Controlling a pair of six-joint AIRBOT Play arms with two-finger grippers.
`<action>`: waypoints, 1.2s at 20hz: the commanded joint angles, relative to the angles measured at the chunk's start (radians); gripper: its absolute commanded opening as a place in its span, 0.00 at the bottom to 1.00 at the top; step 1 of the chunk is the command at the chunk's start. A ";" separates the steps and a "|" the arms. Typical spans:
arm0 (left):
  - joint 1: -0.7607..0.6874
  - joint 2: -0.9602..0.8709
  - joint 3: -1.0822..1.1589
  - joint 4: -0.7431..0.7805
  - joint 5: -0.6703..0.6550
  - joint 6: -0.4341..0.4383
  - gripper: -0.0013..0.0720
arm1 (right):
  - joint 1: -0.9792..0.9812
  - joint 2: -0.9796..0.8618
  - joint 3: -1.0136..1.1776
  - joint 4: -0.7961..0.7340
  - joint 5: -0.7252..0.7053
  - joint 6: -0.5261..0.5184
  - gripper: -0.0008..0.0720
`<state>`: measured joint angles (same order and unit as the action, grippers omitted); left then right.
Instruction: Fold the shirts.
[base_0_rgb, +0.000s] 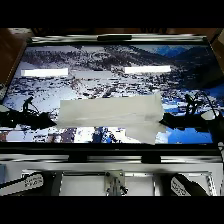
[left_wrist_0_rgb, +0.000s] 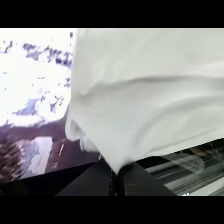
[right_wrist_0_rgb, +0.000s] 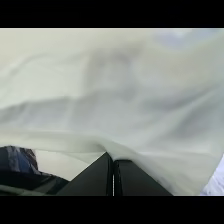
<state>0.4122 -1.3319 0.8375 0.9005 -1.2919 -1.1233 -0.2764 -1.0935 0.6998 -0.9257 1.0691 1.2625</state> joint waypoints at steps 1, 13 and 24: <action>-0.044 -0.061 0.133 -0.023 0.048 -0.066 0.07 | 0.000 -0.127 0.152 0.085 -0.043 0.001 0.09; -0.119 -0.357 0.383 -0.023 0.055 -0.184 0.07 | 0.160 -0.505 0.498 0.079 -0.217 0.087 0.10; -0.120 -0.369 0.436 -0.164 0.174 -0.175 0.07 | 0.160 -0.505 0.497 0.151 -0.288 0.034 0.10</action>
<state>0.2924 -1.6932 1.2625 0.7544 -1.1828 -1.2545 -0.1169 -1.5970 1.1961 -0.7788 0.8097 1.2953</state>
